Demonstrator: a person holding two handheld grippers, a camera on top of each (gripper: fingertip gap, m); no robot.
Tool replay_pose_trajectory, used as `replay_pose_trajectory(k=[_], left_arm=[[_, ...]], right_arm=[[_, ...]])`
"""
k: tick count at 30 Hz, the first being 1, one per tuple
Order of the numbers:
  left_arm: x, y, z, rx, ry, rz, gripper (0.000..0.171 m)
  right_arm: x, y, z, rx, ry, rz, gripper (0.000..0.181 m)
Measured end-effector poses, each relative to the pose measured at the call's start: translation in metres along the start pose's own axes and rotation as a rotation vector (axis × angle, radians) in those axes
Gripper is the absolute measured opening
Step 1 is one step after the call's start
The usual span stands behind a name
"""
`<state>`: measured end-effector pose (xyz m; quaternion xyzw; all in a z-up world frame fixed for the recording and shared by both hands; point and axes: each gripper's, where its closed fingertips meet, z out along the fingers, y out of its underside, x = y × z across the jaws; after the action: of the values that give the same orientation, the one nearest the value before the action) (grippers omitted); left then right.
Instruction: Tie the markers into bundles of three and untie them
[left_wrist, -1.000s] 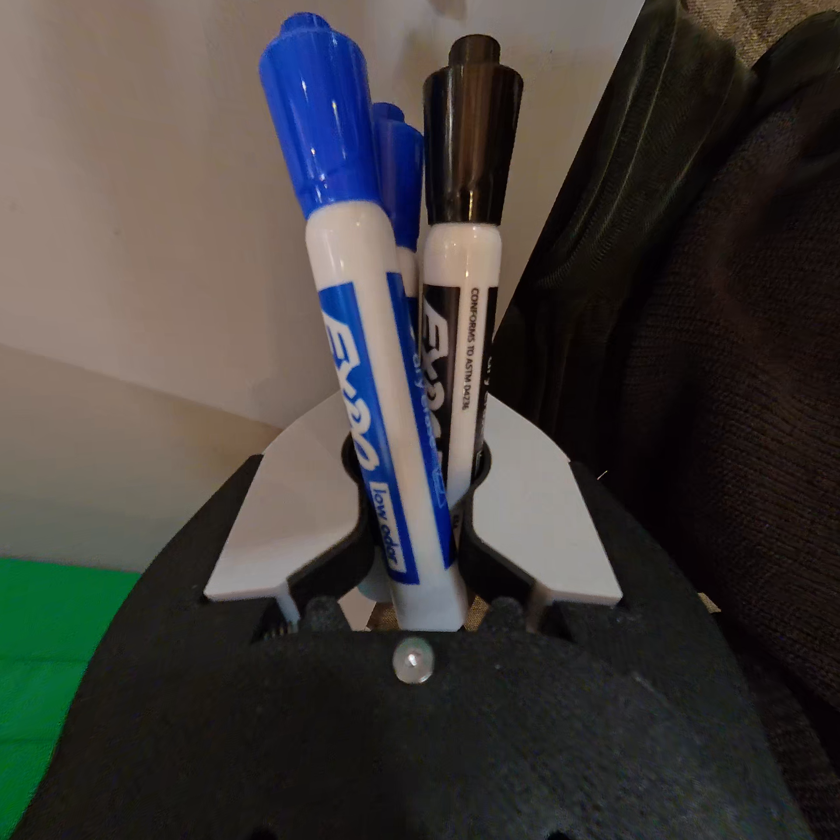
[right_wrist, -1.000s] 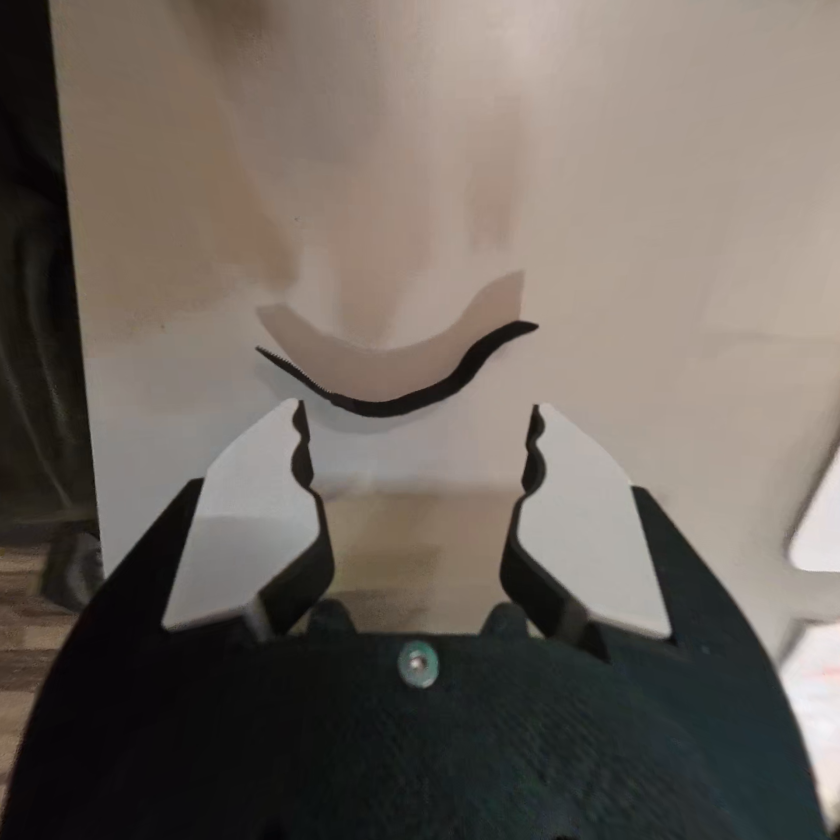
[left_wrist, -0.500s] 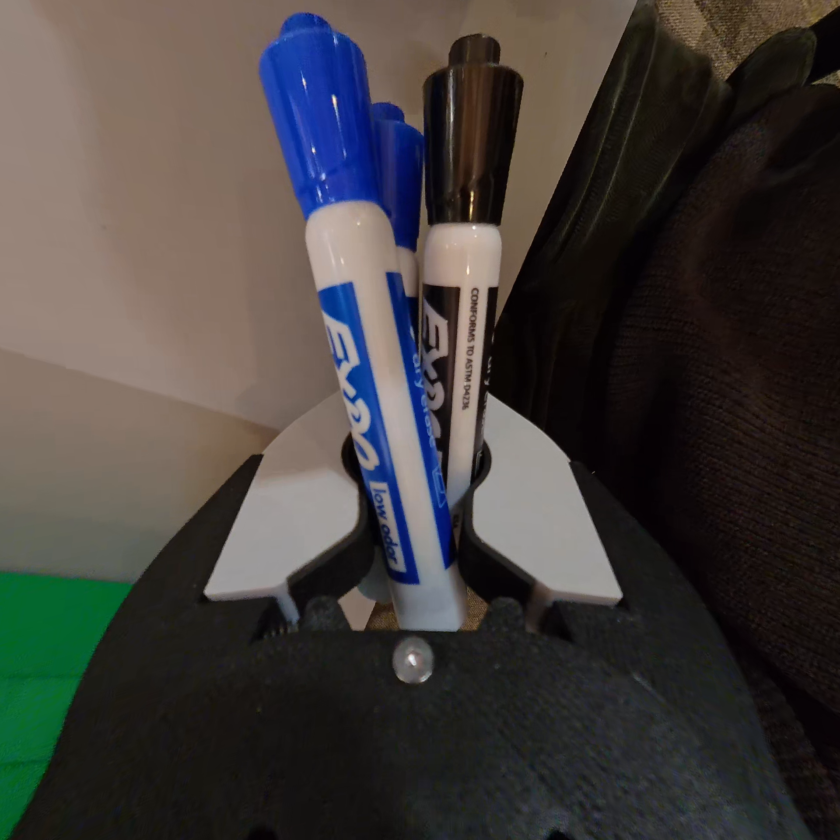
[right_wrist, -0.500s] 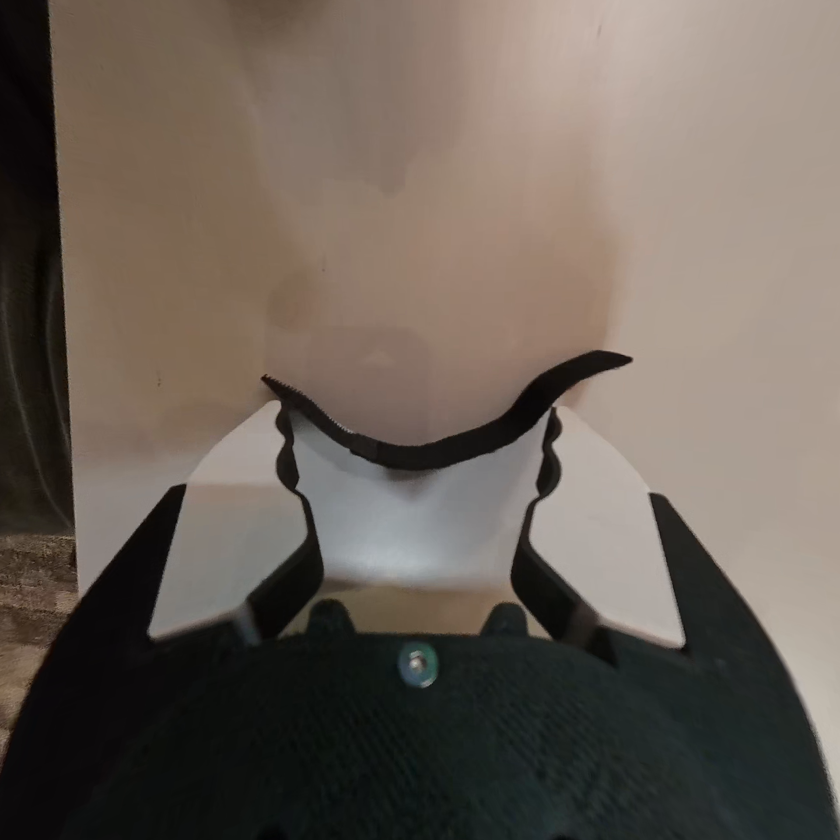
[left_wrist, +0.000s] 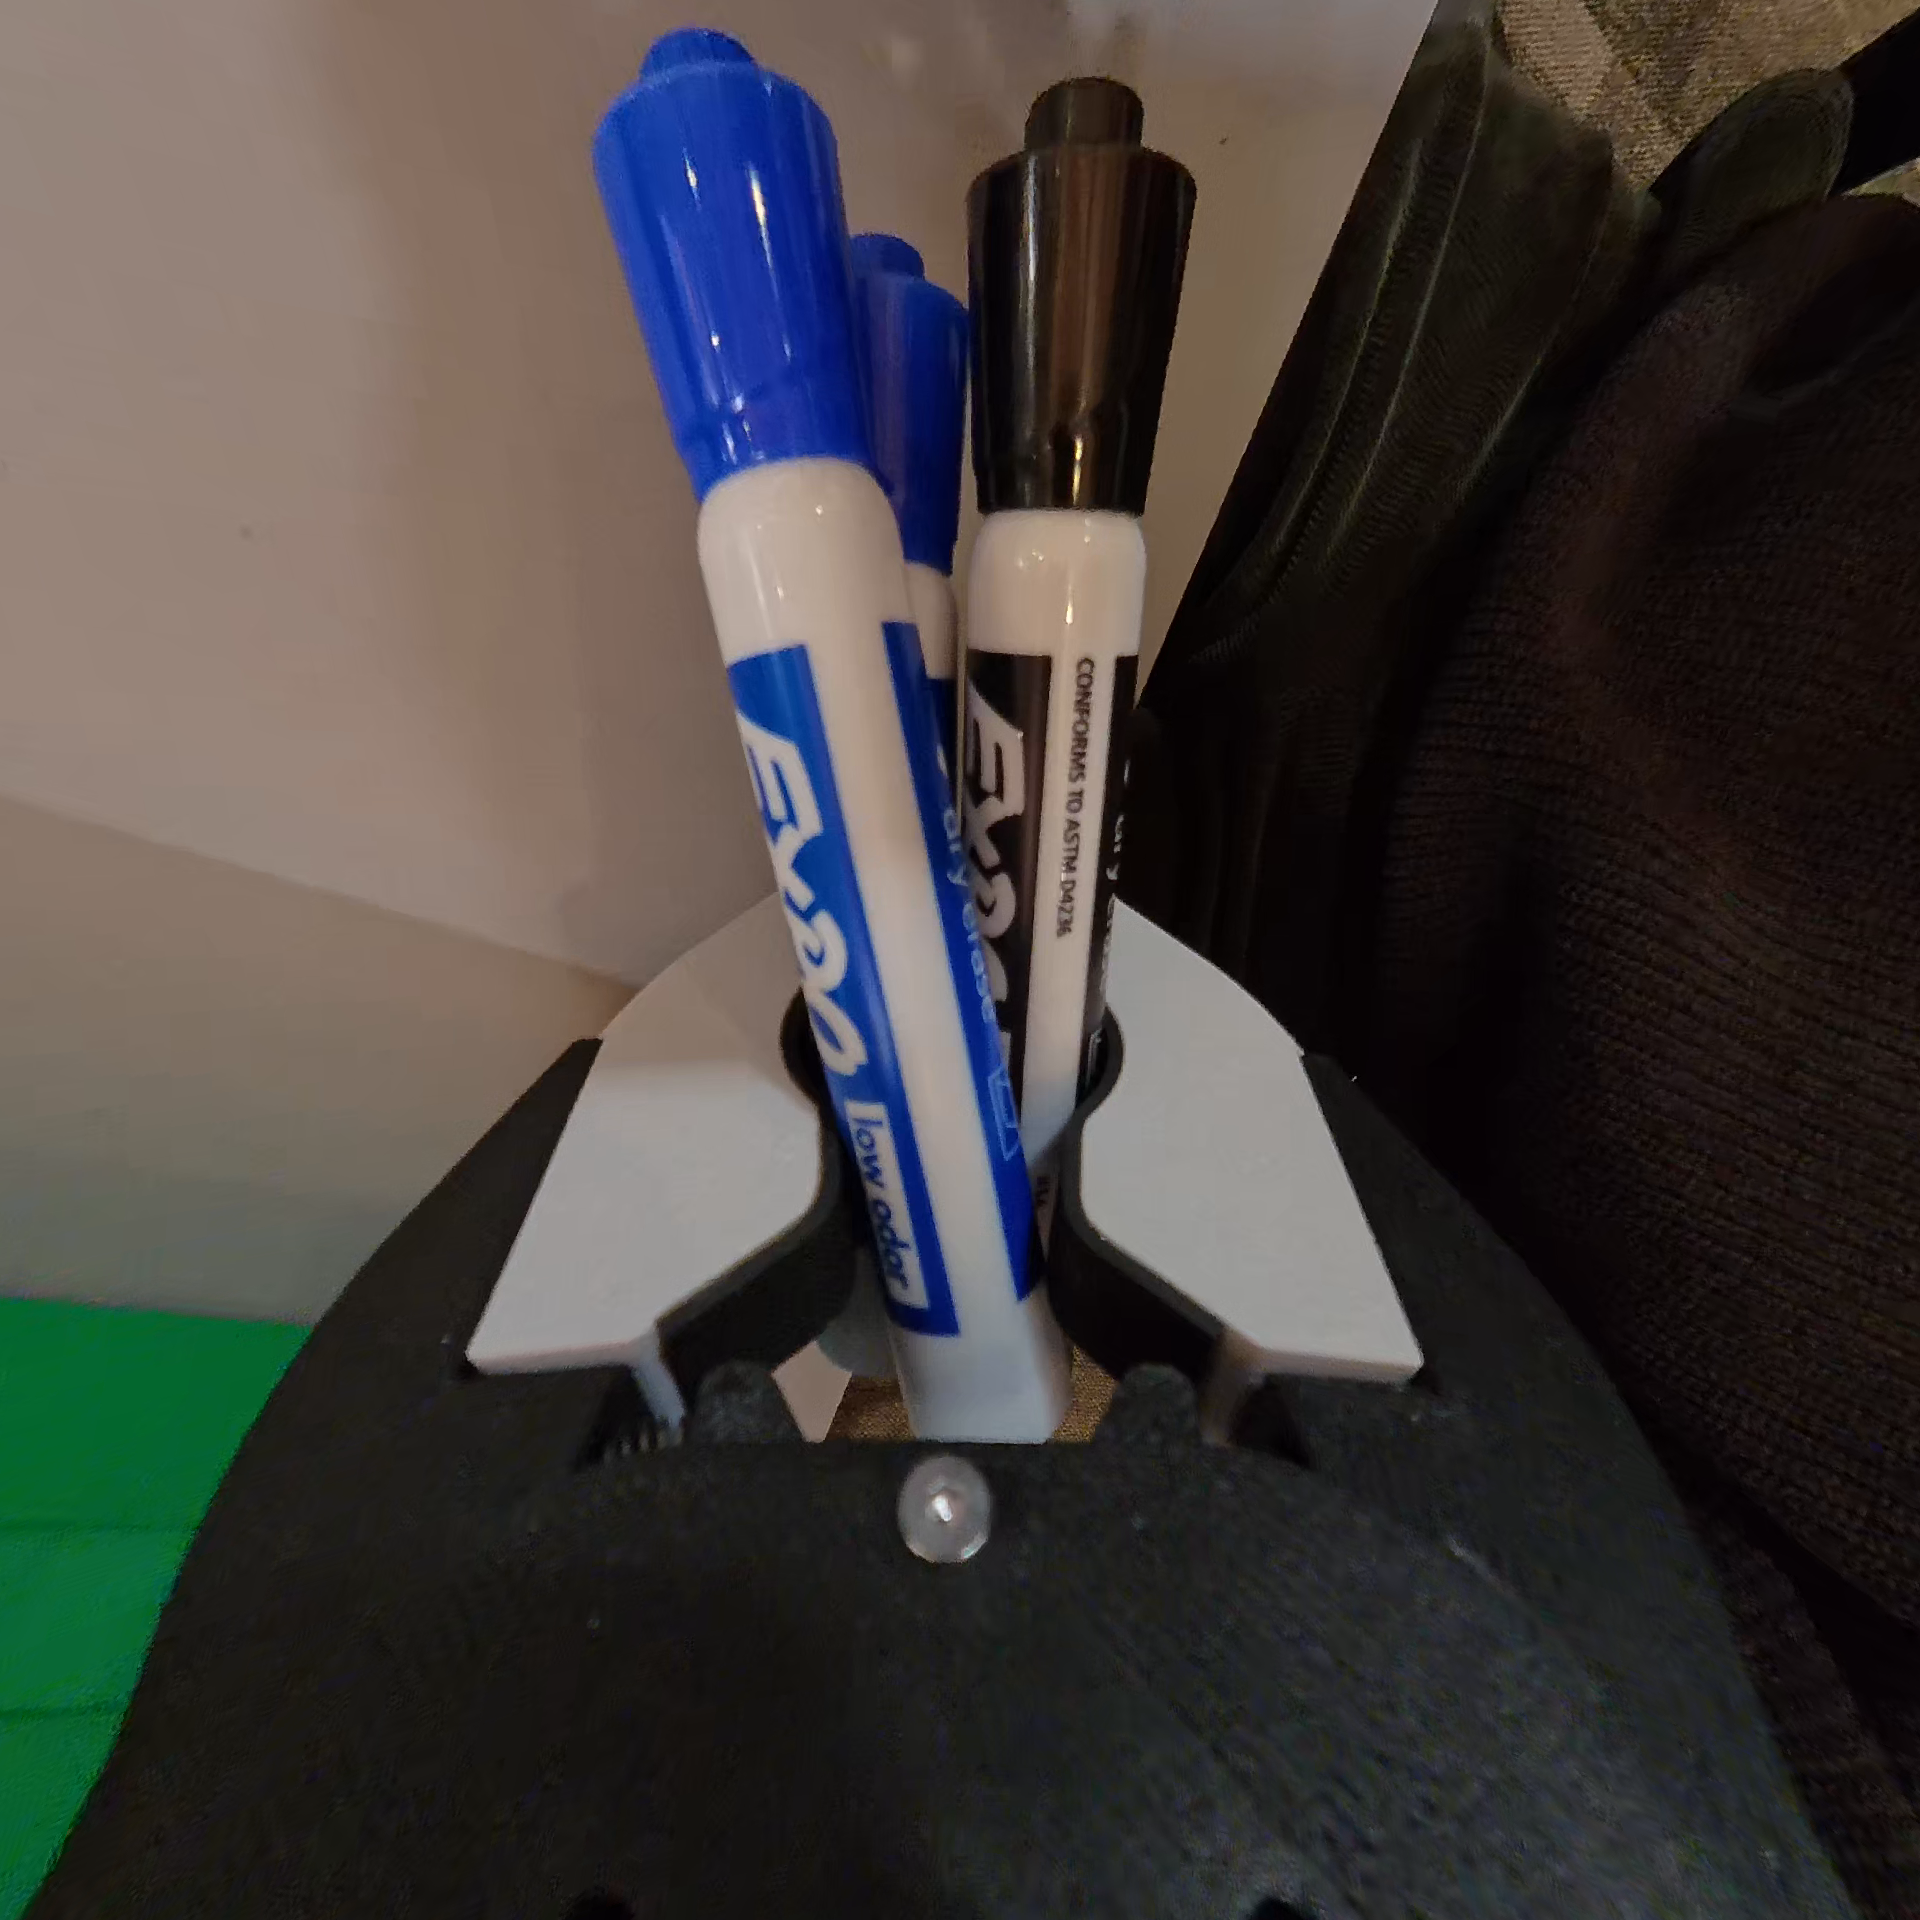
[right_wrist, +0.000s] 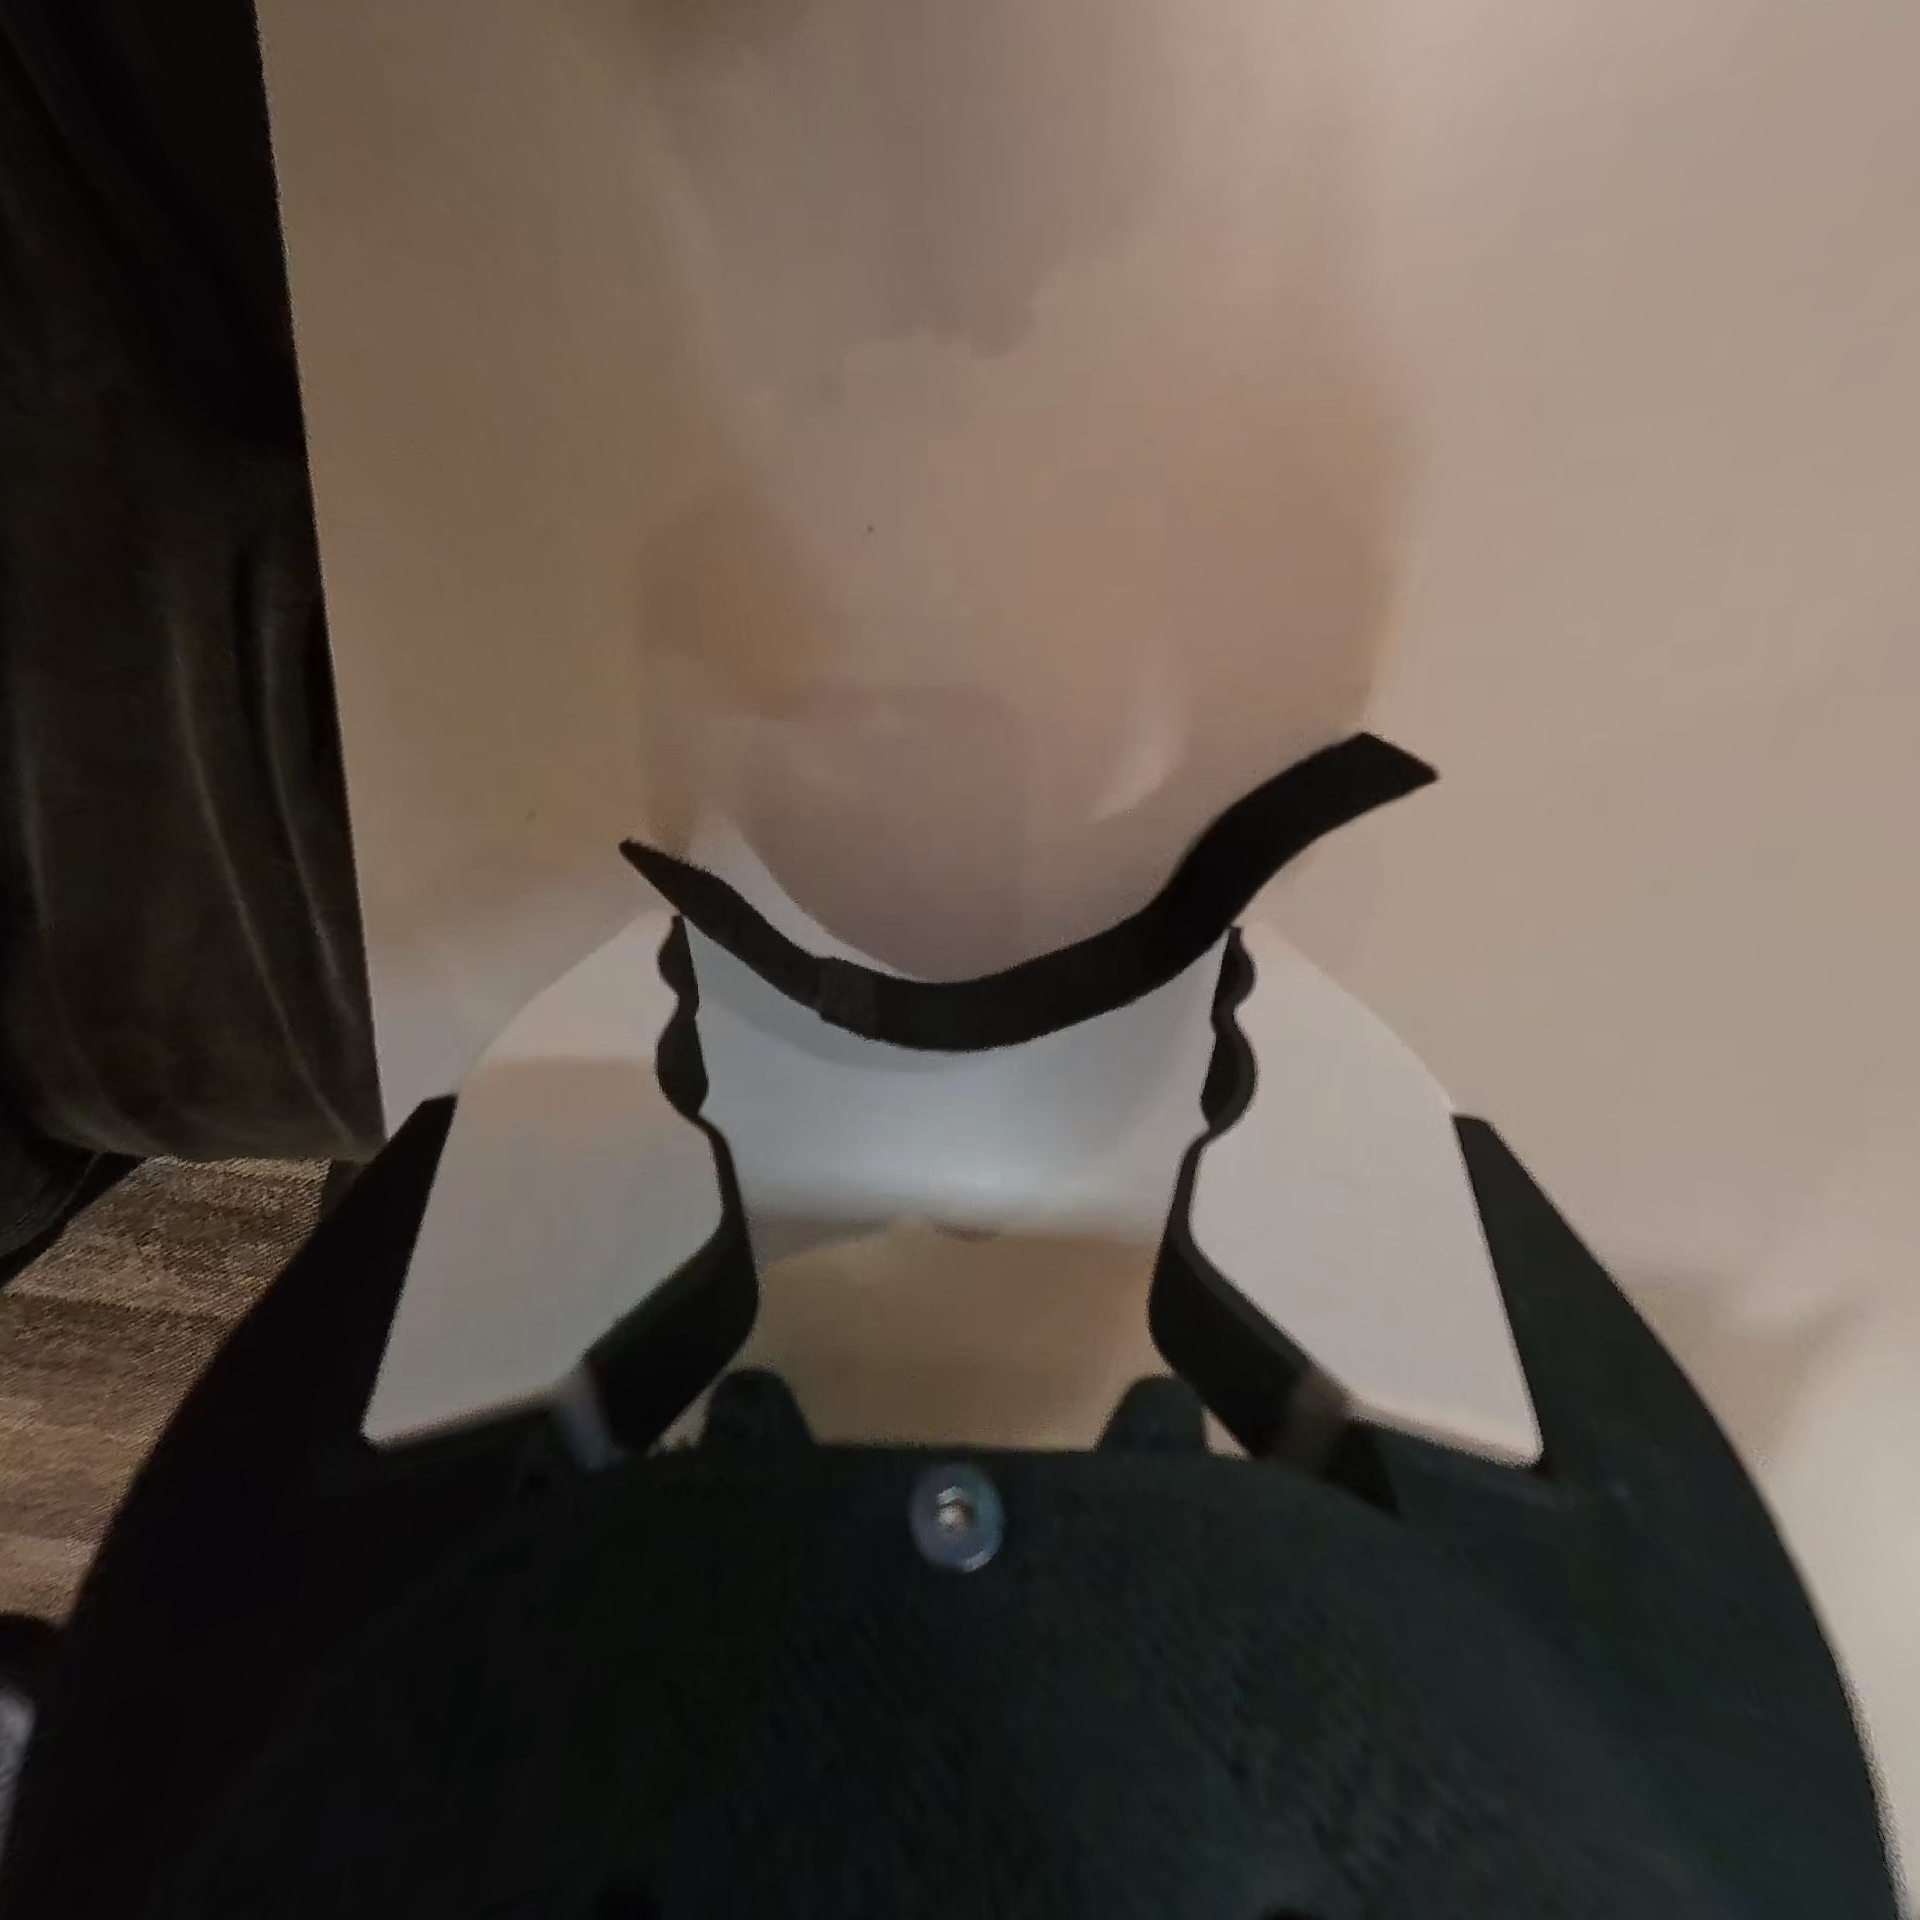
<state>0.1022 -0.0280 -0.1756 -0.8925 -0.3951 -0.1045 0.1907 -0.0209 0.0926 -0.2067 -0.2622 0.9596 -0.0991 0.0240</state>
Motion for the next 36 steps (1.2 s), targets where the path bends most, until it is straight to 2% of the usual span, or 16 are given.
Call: replay_pose_trajectory(k=[5,9,14,18,20,23,26,36], left_arm=[[0.001,0.000,0.000,-0.002,-0.002,0.001,0.045],[0.001,0.000,0.000,-0.005,-0.003,0.002,0.045],[0.002,-0.001,0.001,-0.005,-0.003,0.004,0.045],[0.002,-0.001,0.003,-0.013,0.001,0.002,0.045],[0.002,-0.001,0.004,-0.015,0.003,0.000,0.045],[0.002,0.000,0.004,-0.017,0.004,-0.001,0.045],[0.002,0.000,0.003,-0.013,0.005,-0.003,0.045],[0.001,0.001,0.003,-0.013,0.006,-0.005,0.045]], right_arm=[[-0.001,0.008,-0.010,0.038,0.010,0.070,0.093],[0.011,0.012,-0.020,0.106,0.083,0.080,0.093],[0.016,0.032,-0.010,0.066,0.087,0.115,0.099],[0.016,0.019,-0.004,0.104,0.083,0.088,0.104],[0.022,0.016,0.002,0.067,0.115,0.064,0.101],[0.017,0.007,0.007,0.063,0.056,0.013,0.105],[0.017,0.006,0.011,0.048,-0.008,-0.007,0.107],[0.021,0.004,0.013,-0.023,-0.022,-0.058,0.115]])
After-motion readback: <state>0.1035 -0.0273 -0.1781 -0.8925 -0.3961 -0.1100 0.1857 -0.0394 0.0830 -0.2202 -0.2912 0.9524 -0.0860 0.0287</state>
